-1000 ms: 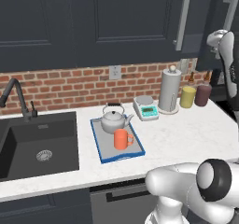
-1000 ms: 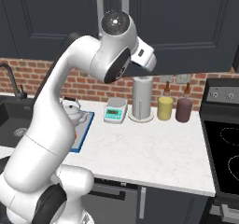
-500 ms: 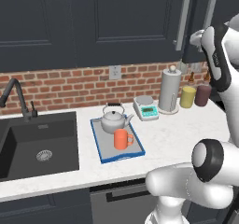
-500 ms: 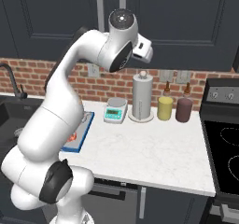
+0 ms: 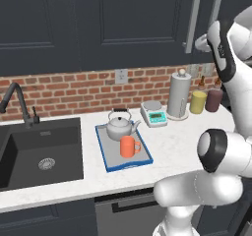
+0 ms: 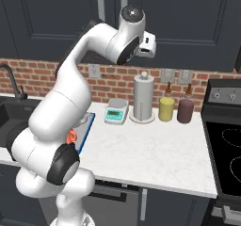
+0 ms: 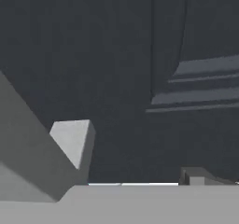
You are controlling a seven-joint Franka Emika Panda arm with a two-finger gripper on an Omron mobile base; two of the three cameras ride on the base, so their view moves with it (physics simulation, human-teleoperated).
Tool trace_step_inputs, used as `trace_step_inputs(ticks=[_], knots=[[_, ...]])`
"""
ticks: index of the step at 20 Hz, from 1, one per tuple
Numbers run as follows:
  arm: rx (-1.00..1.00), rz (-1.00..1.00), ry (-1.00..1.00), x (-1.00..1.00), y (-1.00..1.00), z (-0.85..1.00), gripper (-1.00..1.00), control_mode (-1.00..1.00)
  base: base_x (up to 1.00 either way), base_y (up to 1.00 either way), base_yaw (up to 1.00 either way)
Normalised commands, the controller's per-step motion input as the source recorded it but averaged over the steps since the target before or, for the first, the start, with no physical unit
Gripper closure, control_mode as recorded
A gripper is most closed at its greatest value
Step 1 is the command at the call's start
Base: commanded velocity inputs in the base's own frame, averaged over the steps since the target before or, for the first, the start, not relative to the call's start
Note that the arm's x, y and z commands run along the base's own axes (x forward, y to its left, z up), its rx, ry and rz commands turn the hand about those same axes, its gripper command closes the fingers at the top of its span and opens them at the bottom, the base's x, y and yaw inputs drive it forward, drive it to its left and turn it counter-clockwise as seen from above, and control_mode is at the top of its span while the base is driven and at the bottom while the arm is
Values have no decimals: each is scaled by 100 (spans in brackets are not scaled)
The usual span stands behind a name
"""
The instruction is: Pick the kettle from the counter and place it on the tray. Then pick the mug from the cabinet and place it on the tray. Then close the cabinet doors.
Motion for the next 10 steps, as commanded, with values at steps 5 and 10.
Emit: trace_step_inputs(ticks=[5, 10], knots=[[-20, 3, 0, 37, 0, -19, -100, -100, 0, 0, 0], [-15, 0, -1, 29, 0, -18, -100, -100, 0, 0, 0]])
